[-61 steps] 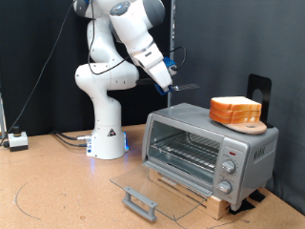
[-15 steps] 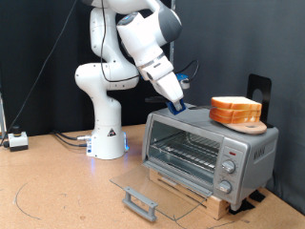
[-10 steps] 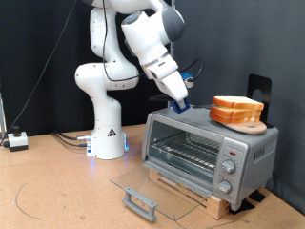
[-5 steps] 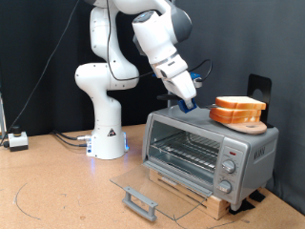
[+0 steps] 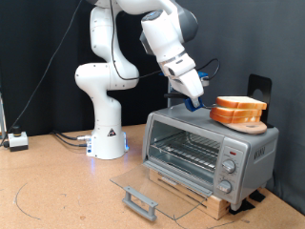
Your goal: Make a piece of toast with the oven
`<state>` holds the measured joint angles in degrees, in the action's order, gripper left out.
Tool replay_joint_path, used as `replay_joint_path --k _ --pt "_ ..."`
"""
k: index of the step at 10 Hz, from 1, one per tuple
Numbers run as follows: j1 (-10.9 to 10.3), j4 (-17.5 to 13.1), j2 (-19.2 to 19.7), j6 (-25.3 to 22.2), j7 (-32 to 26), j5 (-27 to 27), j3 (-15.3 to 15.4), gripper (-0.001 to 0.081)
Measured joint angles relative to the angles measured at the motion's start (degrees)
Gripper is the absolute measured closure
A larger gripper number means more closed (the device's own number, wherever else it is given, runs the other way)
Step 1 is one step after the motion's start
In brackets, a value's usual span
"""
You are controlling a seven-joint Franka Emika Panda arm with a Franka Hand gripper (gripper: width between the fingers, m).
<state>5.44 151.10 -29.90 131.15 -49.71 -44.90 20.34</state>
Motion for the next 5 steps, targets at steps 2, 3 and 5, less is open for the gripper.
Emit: replay_joint_path --k 2,3,5 --pt "0.0 -0.17 0.17 0.17 1.22 -0.32 0.83 0.0411" --pt "0.0 -0.22 0.25 0.37 1.61 -0.71 1.16 0.0411" --pt "0.0 -0.23 0.42 0.97 1.89 -1.74 1.77 0.0411"
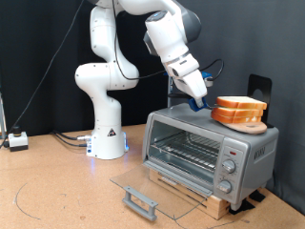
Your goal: Make a piece of toast with the oven
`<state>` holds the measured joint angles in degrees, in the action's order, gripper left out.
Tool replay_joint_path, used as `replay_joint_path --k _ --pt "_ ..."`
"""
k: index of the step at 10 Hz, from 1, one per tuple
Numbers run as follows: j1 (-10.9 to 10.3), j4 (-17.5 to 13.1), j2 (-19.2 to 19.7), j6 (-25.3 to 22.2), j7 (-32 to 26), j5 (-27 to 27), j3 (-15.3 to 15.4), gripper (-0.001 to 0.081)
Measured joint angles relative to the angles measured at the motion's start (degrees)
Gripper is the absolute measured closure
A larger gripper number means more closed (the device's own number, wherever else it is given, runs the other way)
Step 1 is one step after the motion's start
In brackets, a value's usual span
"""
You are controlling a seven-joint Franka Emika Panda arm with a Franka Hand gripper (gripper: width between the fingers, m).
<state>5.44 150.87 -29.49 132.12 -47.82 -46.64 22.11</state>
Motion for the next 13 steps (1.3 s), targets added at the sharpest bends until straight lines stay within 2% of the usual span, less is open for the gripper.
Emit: replay_joint_path --k 3,6,9,11,13 --pt "-0.05 0.0 0.67 1.19 -0.98 -4.62 0.28 0.0411" --pt "-0.04 -0.04 0.83 0.12 -2.32 -7.94 -0.68 0.0411" --pt "0.27 -0.06 1.16 0.11 -2.2 -6.68 -0.83 0.0411" --pt "0.95 -0.13 1.39 1.39 -1.5 -3.43 0.34 0.0411" --pt "0.96 -0.45 1.39 1.56 -0.9 -3.17 0.77 0.0411"
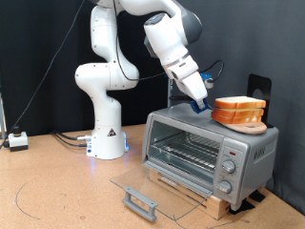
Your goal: Make a piece of toast with the oven
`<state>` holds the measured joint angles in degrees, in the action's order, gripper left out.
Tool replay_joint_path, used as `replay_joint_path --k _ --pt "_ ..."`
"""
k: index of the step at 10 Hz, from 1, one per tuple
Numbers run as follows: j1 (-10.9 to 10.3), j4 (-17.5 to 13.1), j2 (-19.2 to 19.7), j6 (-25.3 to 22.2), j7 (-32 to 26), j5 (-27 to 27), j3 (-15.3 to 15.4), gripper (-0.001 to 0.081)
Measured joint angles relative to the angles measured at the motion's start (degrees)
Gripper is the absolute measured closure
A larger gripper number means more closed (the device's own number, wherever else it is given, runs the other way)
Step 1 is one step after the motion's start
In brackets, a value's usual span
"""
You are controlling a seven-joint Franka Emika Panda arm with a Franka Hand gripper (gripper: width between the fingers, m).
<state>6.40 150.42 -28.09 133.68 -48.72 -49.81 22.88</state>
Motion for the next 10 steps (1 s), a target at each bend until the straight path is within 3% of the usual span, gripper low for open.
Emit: replay_joint_path --k 4,10 --pt "0.0 -0.44 0.02 -0.95 0.87 -0.98 0.06 0.0411" --pt "0.21 -1.42 -0.25 -4.1 0.71 -3.9 -2.44 0.0411"
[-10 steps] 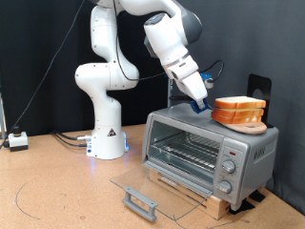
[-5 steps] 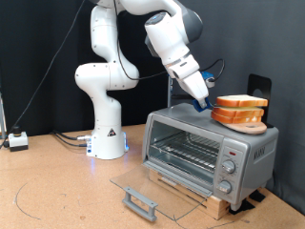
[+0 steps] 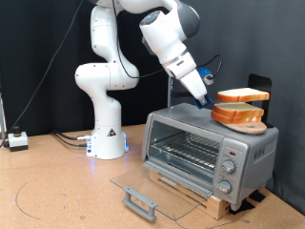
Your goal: Make a piece of toast with the oven
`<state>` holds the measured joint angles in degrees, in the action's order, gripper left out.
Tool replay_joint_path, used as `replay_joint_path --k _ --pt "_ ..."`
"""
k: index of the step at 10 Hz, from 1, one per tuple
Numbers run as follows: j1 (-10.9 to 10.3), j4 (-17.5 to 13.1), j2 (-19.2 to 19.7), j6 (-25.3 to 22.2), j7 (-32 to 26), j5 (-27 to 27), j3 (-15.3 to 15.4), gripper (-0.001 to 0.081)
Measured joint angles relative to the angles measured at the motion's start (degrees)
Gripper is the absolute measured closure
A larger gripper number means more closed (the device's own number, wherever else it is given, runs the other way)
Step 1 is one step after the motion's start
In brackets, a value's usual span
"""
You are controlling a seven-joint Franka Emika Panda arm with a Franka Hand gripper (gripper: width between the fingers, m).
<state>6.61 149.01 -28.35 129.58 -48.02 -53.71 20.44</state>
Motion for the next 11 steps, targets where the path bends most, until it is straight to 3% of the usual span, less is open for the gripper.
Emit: replay_joint_path --k 2,4,9,11 --pt "0.03 0.29 0.02 -0.01 -0.55 0.03 -0.34 0.0411" --pt "1.32 0.52 -0.24 -1.32 -2.98 0.71 -3.32 0.0411" --pt "6.69 -0.42 -0.34 -16.89 -10.81 11.9 -13.58 0.0411" --pt "8.12 -0.5 -0.34 -18.86 -13.59 12.75 -16.36 0.0411"
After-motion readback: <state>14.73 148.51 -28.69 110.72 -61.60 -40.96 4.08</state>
